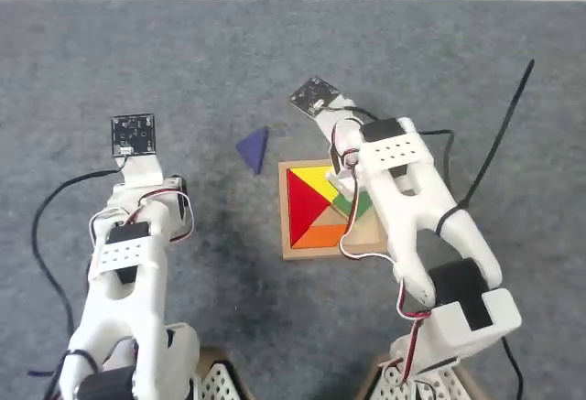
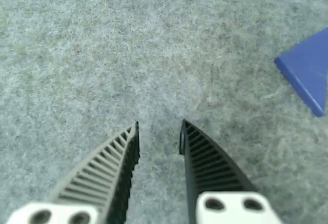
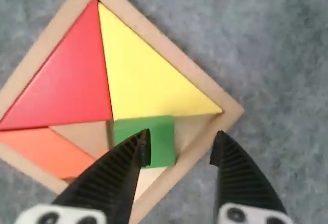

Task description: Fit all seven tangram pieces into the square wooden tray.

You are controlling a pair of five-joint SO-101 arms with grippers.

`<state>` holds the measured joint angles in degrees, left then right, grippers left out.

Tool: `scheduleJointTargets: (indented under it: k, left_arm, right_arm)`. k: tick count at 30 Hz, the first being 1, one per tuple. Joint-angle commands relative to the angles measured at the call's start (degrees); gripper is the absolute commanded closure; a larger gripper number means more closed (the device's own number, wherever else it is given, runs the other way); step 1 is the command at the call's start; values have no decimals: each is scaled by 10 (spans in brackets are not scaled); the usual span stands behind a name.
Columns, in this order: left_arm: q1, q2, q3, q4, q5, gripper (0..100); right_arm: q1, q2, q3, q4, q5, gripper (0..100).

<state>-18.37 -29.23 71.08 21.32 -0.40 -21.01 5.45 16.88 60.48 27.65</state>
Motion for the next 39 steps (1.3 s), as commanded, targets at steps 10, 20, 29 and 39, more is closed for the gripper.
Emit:
scheduleJointTargets:
  k: [10, 20, 29, 39]
  left_arm:
    - [4, 1, -4, -14, -9, 877]
    - [4, 1, -4, -14, -9, 877]
    - [4, 1, -4, -14, -9, 877]
    - [4, 1, -4, -14, -9, 877]
  right_arm:
    - [-4, 47, -22, -27, -8, 822]
    - [-42, 47, 30, -31, 4, 822]
    - [-51, 7, 33, -44, -24, 821]
    - [-39, -184, 108, -46, -65, 820]
